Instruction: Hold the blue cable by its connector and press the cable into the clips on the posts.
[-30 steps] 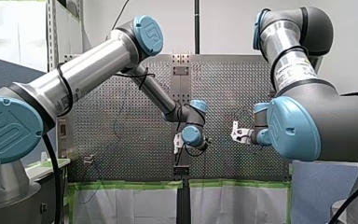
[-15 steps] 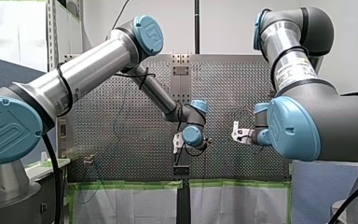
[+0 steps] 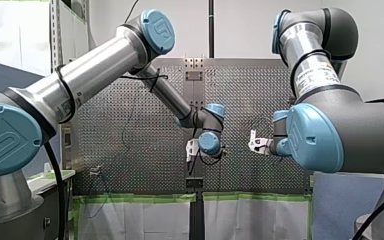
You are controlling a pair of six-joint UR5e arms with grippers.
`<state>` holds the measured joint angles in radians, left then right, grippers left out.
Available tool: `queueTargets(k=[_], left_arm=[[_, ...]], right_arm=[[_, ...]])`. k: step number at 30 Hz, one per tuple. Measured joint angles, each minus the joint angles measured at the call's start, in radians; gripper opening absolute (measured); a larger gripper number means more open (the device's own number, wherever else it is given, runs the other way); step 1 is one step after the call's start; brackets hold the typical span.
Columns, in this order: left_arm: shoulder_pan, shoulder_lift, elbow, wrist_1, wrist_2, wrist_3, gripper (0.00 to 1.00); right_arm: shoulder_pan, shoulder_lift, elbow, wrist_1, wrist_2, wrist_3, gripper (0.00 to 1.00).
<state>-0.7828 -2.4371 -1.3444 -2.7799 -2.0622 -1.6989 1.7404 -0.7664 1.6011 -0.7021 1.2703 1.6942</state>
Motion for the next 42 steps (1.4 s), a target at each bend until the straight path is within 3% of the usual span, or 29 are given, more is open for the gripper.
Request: queueTargets(k=[14, 29, 42], left_arm=[[-0.032, 0.127, -0.126, 0.122, -0.015, 0.001, 0.98], [-0.006, 0.261, -0.260, 0.255, -0.047, -0.008, 0.98], [0.000, 0.380, -0.379, 0.292, -0.045, -0.030, 0.98]], right_arm=[[0.000, 0.001, 0.000, 0.003, 0.000, -0.001, 0.00], [0.000, 0.001, 0.000, 0.002, 0.001, 0.009, 0.00], [0.000, 0.002, 0.000, 0.000, 0.001, 0.017, 0.00]])
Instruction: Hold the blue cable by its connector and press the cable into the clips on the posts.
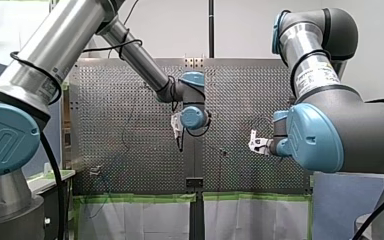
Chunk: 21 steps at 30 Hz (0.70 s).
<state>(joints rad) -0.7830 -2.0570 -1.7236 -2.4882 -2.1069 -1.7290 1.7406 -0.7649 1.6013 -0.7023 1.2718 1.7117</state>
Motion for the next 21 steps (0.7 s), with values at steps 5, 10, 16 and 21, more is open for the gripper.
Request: queueTargets(k=[5, 10, 16, 21], left_arm=[[0.000, 0.049, -0.049, 0.000, -0.002, -0.004, 0.98], [0.003, 0.092, -0.092, 0.001, -0.003, -0.006, 0.98], [0.010, 0.145, -0.145, 0.004, -0.003, -0.006, 0.98], [0.015, 0.193, -0.193, 0.004, -0.002, -0.006, 0.98]], right_arm=[[0.000, 0.000, 0.000, -0.002, 0.000, 0.000, 0.00], [0.000, 0.000, 0.000, -0.002, 0.000, 0.000, 0.00], [0.003, 0.000, 0.001, -0.002, 0.000, -0.002, 0.00], [0.003, 0.000, 0.001, 0.000, 0.002, -0.003, 0.00]])
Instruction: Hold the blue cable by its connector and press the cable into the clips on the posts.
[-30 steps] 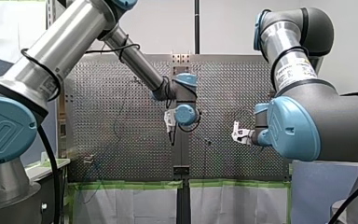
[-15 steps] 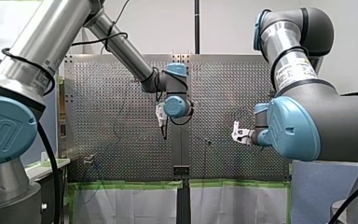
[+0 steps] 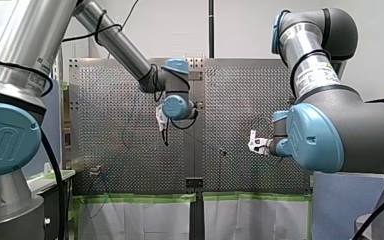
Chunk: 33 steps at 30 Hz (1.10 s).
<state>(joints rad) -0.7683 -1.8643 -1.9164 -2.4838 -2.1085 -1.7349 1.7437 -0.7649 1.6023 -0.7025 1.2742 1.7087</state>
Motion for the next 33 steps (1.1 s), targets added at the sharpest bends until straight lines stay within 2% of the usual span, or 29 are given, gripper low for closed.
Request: queueTargets(k=[9, 13, 17, 20, 25, 33], left_arm=[[0.003, 0.089, -0.089, -0.001, 0.001, -0.001, 0.98], [0.003, 0.126, -0.126, -0.001, 0.000, -0.002, 0.98], [0.004, 0.165, -0.166, 0.016, -0.001, -0.003, 0.98], [0.003, 0.192, -0.196, 0.042, -0.002, -0.007, 0.98], [0.003, 0.183, -0.239, 0.083, -0.002, -0.014, 0.98], [-0.002, 0.117, -0.310, 0.154, -0.003, -0.026, 0.98]], right_arm=[[0.000, 0.000, 0.000, 0.003, 0.014, -0.006, 0.00], [-0.003, -0.005, -0.001, 0.019, 0.043, -0.028, 0.00], [-0.005, -0.037, -0.001, 0.057, 0.068, -0.051, 0.00], [-0.003, -0.065, -0.001, 0.083, 0.079, -0.059, 0.00], [0.000, -0.112, -0.001, 0.117, 0.084, -0.055, 0.00], [-0.010, -0.192, -0.001, 0.125, 0.064, -0.028, 0.00]])
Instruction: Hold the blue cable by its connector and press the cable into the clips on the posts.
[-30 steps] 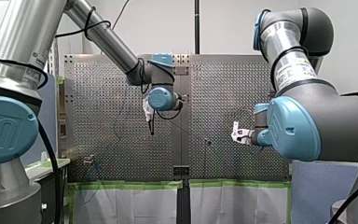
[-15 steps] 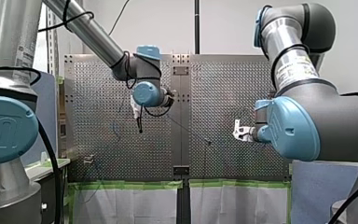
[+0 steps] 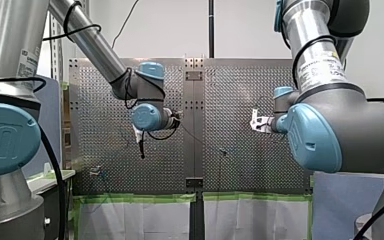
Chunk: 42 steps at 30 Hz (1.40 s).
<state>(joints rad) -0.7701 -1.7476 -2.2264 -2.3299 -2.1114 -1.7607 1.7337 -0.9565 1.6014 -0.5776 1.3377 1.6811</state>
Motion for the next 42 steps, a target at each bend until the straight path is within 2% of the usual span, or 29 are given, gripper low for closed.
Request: queueTargets(k=[4, 8, 42], left_arm=[[-0.001, -0.033, -0.031, 0.034, 0.000, -0.001, 0.98], [-0.002, -0.045, -0.042, 0.046, 0.000, 0.000, 0.98], [-0.002, -0.048, -0.044, 0.048, 0.000, 0.000, 0.98]], right_arm=[[-0.004, -0.028, 0.001, 0.005, -0.006, 0.003, 0.00], [-0.005, -0.038, 0.001, 0.006, -0.007, 0.003, 0.00], [-0.006, -0.039, 0.001, 0.007, -0.008, 0.003, 0.00]])
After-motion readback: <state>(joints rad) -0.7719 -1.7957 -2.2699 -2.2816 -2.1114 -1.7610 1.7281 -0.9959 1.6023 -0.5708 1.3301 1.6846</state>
